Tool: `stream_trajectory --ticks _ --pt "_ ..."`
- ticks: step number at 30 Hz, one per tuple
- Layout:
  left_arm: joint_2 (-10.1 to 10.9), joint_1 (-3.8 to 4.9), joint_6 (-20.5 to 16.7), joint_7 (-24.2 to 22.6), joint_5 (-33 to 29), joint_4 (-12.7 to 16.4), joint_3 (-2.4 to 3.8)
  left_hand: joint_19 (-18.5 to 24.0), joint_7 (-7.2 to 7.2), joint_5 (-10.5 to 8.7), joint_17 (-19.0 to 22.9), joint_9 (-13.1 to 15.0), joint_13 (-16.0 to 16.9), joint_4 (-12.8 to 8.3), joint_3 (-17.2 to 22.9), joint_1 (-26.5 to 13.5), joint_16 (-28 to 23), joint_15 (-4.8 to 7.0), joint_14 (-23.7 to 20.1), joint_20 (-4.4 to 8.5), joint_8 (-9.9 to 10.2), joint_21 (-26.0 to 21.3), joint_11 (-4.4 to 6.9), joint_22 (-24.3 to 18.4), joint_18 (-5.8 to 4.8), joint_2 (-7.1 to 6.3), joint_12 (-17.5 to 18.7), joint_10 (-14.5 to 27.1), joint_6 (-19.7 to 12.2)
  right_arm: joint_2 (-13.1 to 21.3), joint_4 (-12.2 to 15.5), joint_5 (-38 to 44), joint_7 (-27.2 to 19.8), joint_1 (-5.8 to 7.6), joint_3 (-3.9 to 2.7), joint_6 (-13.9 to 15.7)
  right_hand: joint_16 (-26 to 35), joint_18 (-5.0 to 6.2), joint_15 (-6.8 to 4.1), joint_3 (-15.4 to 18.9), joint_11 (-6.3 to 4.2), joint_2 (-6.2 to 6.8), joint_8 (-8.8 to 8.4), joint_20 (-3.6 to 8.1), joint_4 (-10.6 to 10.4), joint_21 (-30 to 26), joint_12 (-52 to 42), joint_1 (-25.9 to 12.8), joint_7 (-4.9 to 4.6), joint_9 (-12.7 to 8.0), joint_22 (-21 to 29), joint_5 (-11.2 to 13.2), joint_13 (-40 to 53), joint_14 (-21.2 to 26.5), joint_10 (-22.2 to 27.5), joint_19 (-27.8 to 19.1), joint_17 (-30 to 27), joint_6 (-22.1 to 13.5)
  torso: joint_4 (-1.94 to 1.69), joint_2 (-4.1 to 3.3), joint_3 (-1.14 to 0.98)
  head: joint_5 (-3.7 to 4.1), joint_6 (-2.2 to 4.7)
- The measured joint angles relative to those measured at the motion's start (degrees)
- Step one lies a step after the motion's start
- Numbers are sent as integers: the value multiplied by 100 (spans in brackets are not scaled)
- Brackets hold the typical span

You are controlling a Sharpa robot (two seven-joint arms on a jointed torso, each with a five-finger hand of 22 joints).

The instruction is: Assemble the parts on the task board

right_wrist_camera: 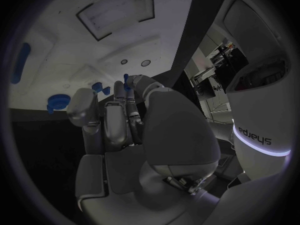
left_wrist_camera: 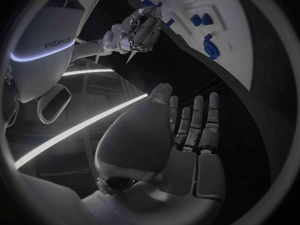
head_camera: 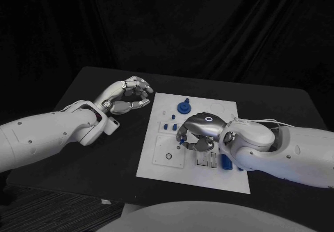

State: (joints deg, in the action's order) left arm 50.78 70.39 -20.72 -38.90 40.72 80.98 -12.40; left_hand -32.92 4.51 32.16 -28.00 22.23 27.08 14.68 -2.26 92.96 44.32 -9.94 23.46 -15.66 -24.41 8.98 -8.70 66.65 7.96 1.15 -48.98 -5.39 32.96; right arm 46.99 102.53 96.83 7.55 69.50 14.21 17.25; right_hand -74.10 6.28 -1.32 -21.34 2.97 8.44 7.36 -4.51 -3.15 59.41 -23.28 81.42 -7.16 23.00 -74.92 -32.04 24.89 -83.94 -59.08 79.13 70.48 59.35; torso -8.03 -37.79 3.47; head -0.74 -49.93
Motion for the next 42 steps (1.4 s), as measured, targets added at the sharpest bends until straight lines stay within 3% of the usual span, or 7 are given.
stream_trajectory --ticks 3,17,42 --pt "-34 0 7 0 0 0 0 -21 0 0 0 -5 -5 0 0 0 0 -11 -11 21 0 0 -1 0 49 0 0 -1 0 -64 -47 58 7 -50 0 -67 0 0 0 0 0 0 -21 0 0 -2 0 0 0 0 0 0 -5 0 0 0 0 0 -9 -3 -2 0 -5" --pt "-77 0 40 0 0 -16 0 -20 0 29 5 -10 -10 1 0 0 0 -21 -21 21 -22 0 -1 5 47 0 0 -1 0 -214 -200 254 29 -202 0 -226 0 0 0 -16 0 0 -21 0 16 -2 0 0 0 -1 1 21 -17 0 0 0 -8 0 -10 -10 -8 -49 -8" --pt "-125 -9 111 0 -1 -84 0 -41 20 51 10 -23 -21 -32 32 71 0 -41 0 0 -21 0 -42 26 46 26 0 -1 -20 -249 -265 589 21 -226 -1 -121 0 0 0 -16 1 0 -21 -21 16 -2 21 0 0 -12 1 20 -33 0 1 -21 5 0 -3 2 -13 -87 -6"
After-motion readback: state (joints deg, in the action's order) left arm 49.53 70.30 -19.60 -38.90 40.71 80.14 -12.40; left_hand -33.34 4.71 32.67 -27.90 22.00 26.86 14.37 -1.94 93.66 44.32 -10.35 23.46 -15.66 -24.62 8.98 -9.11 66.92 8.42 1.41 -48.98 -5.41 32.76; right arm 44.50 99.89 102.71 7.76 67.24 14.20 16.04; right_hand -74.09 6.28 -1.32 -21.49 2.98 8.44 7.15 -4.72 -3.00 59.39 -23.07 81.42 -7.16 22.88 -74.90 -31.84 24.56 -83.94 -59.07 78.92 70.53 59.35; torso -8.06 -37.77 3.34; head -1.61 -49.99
